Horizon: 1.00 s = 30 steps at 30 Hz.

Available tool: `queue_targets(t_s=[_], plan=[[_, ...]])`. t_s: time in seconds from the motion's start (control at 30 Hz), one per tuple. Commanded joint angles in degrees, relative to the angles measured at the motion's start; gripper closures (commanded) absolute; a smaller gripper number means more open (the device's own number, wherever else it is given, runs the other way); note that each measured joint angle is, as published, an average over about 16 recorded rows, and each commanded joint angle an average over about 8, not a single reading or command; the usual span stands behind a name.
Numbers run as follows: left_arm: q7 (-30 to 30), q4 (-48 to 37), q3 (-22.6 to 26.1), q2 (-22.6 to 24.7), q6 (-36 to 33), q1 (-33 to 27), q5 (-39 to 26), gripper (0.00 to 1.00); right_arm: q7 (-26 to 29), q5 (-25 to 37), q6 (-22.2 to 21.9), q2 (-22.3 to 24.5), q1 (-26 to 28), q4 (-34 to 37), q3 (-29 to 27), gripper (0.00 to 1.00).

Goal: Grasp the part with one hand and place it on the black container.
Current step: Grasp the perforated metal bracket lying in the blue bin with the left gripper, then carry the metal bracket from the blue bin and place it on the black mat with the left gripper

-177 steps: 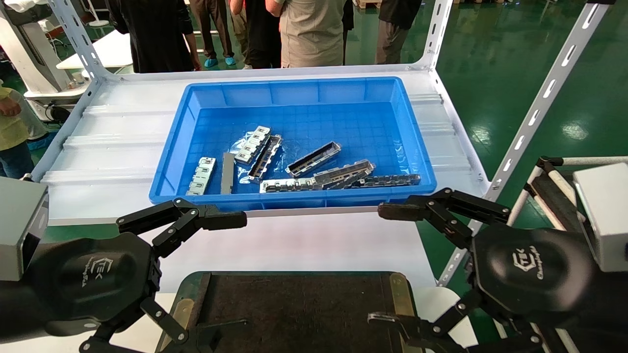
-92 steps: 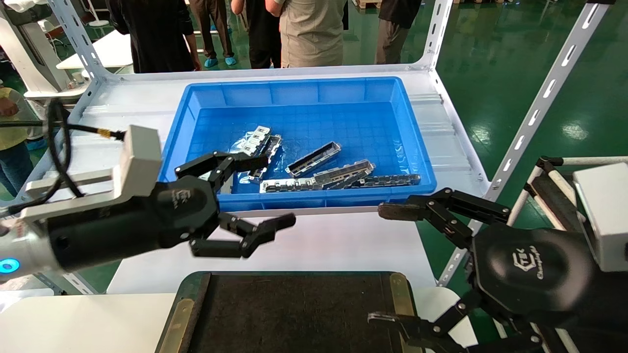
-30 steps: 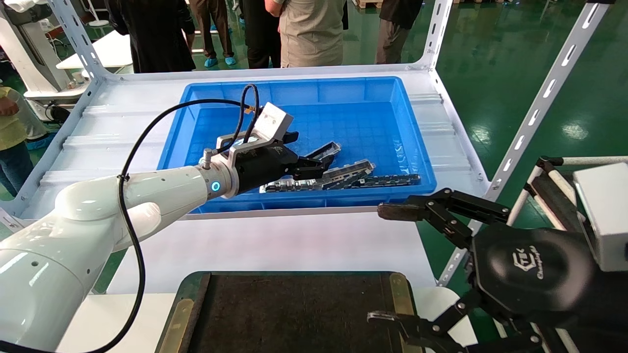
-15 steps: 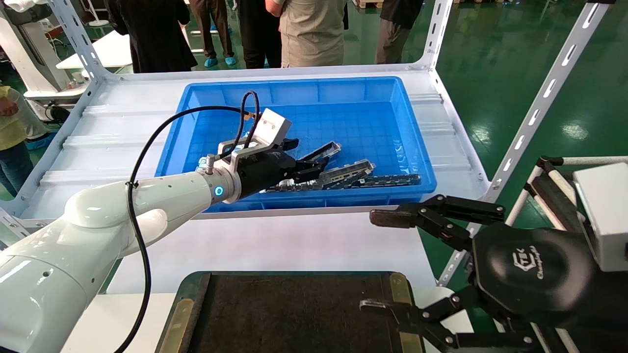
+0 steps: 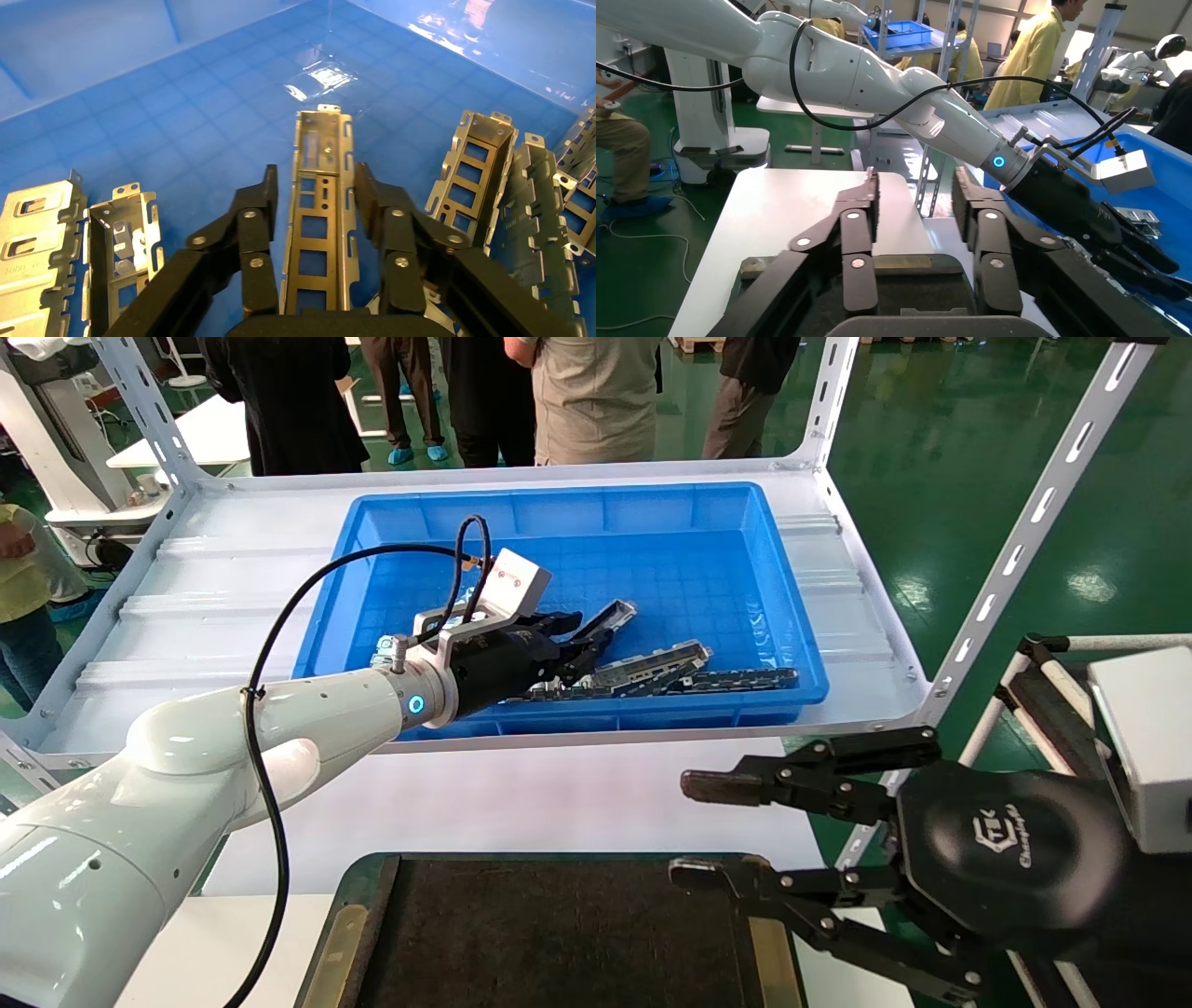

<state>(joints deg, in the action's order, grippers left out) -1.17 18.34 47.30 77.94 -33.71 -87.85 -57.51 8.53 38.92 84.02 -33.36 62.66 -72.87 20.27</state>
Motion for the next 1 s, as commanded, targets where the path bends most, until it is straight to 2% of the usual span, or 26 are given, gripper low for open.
queue_targets(t_s=[0.03,0.57,1.0], plan=[[0.10,-0.11,0.45,-0.02,0.07,0.01,0.62,1.00,0.00,0.00,0.00,0.00,0.00,0.00,0.00,1.00],[2.02,-0.86,1.99,-0.21,-0.47,-0.48,6.01,1.00,-0.01,-0.01,-0.01,0.01,0.00,0.00,0.01,1.00],[5.29,-1.76,0.80,-0.72,-6.21,-2.82,11.63,1.00,-0.01,-0.02,-0.01,0.01,0.01,0.00,0.03,1.00]])
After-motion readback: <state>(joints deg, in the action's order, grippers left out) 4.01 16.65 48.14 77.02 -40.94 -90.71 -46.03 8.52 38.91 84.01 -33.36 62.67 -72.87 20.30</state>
